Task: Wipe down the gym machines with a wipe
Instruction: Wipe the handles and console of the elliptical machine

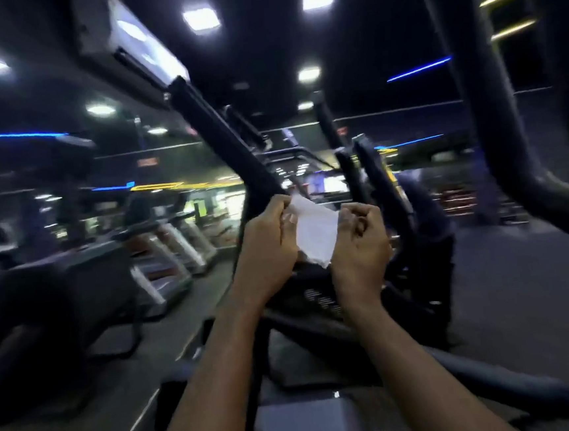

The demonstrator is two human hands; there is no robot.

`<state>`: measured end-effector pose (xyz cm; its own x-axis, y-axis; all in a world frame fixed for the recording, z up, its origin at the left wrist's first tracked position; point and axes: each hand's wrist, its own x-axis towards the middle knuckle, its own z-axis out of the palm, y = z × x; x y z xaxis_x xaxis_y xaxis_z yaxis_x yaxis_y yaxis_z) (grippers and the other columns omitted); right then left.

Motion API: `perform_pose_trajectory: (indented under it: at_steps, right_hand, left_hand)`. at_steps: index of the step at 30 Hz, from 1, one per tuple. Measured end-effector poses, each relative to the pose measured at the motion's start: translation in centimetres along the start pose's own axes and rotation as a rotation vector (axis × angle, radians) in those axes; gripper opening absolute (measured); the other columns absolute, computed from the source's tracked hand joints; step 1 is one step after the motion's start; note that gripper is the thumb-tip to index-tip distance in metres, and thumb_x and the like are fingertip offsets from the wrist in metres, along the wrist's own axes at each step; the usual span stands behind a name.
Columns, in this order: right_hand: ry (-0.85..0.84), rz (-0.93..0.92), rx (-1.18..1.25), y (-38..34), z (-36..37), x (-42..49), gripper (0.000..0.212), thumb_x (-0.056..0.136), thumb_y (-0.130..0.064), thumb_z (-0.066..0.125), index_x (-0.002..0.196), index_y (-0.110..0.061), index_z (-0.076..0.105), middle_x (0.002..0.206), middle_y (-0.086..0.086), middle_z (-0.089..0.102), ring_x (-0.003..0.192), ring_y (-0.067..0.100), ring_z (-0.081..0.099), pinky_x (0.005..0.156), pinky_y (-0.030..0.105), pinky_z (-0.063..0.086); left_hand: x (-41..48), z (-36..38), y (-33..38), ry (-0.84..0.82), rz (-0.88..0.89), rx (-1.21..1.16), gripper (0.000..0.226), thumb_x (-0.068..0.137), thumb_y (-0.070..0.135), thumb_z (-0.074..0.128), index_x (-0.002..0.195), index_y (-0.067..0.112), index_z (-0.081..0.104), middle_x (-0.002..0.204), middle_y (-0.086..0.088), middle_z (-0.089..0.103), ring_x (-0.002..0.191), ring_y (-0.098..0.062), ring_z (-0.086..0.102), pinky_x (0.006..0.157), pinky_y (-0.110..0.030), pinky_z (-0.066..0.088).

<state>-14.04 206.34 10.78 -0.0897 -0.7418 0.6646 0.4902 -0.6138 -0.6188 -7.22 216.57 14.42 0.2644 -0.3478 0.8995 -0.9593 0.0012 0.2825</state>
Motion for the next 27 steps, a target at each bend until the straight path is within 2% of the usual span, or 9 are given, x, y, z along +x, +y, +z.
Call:
perform_pose_trajectory:
  at_steps: [5,7,10,13,16,18,21,24,27]
  right_hand:
    - [0.264,-0.287,-0.248,-5.1,-3.6,2.7,0.01,0.095,-0.023,0.054,0.096,-0.031,0.059,0.08,-0.009,0.063,0.072,0.015,0.062,0.072,0.044,0.053]
    - [0.309,-0.424,-0.333,-8.0,-5.0,3.5,0.009,0.094,-0.019,0.055,0.097,-0.026,0.059,0.08,-0.01,0.061,0.072,0.012,0.059,0.072,0.041,0.052]
    - [0.445,-0.709,-0.47,-13.0,-7.5,5.3,0.01,0.089,-0.007,0.058,0.096,-0.014,0.061,0.08,-0.002,0.059,0.072,0.009,0.055,0.072,0.022,0.045]
    - [0.624,-0.875,-0.72,-17.2,-9.8,9.3,0.017,0.085,-0.011,0.061,0.101,-0.004,0.061,0.095,0.01,0.06,0.088,0.024,0.056,0.081,0.031,0.045]
    - [0.504,-0.718,-0.886,-20.0,-10.9,13.3,0.029,0.095,-0.041,0.048,0.104,-0.015,0.058,0.102,0.009,0.061,0.098,0.028,0.059,0.086,0.049,0.048]
    - [0.326,-0.449,-0.875,-20.6,-10.9,13.9,0.051,0.102,-0.055,0.028,0.083,-0.019,0.06,0.086,0.014,0.065,0.084,0.034,0.064,0.076,0.052,0.052]
    - [0.182,-0.341,-0.727,-20.8,-10.8,13.2,0.065,0.107,-0.055,0.02,0.078,-0.013,0.061,0.066,0.024,0.065,0.054,0.036,0.065,0.051,0.044,0.054]
    - [0.148,-0.361,-0.733,-20.5,-11.1,13.1,0.067,0.108,-0.054,0.019,0.082,-0.01,0.063,0.067,0.026,0.065,0.05,0.032,0.064,0.048,0.04,0.054]
    - [0.189,-0.365,-0.743,-20.4,-10.8,12.9,0.068,0.107,-0.055,0.021,0.079,-0.01,0.064,0.067,0.024,0.065,0.056,0.036,0.066,0.055,0.049,0.057]
  left_hand:
    - [3.2,2.5,1.8,0.08,0.04,-0.225,0.002,0.089,0.007,0.056,0.089,0.007,0.057,0.071,-0.003,0.057,0.065,-0.019,0.048,0.062,-0.032,0.034]
    - [4.8,3.1,3.2,0.079,0.011,-0.32,0.007,0.088,0.009,0.058,0.086,0.011,0.052,0.069,0.0,0.053,0.066,-0.023,0.048,0.062,-0.03,0.029]
    - [7.1,3.6,6.3,0.115,0.008,-0.468,0.017,0.092,0.016,0.061,0.085,0.013,0.046,0.065,0.007,0.048,0.065,-0.023,0.048,0.061,-0.028,0.026]
    - [10.1,4.0,9.8,0.2,0.092,-0.623,0.019,0.096,0.016,0.062,0.088,0.011,0.046,0.068,0.008,0.048,0.062,-0.012,0.05,0.057,-0.019,0.032]
    - [12.9,4.1,12.8,0.342,0.15,-0.719,0.017,0.094,0.003,0.061,0.09,0.011,0.047,0.074,0.005,0.049,0.064,-0.011,0.047,0.061,-0.009,0.035]
    - [14.7,4.3,14.7,0.488,0.128,-0.778,0.013,0.092,0.0,0.063,0.093,0.005,0.051,0.084,0.0,0.052,0.074,-0.015,0.05,0.066,-0.012,0.037]
    - [17.2,4.9,17.4,0.665,0.094,-0.869,0.012,0.094,-0.004,0.058,0.106,-0.002,0.055,0.104,-0.011,0.06,0.096,-0.022,0.059,0.082,-0.021,0.048]
    - [17.4,6.5,19.2,0.582,0.239,-0.916,0.031,0.096,-0.008,0.043,0.126,-0.006,0.052,0.136,-0.019,0.058,0.131,-0.021,0.055,0.105,-0.014,0.043]
    - [16.8,8.2,19.9,0.534,0.376,-0.963,0.029,0.1,-0.007,0.043,0.127,-0.006,0.052,0.14,-0.017,0.056,0.137,0.006,0.035,0.105,-0.012,0.042]
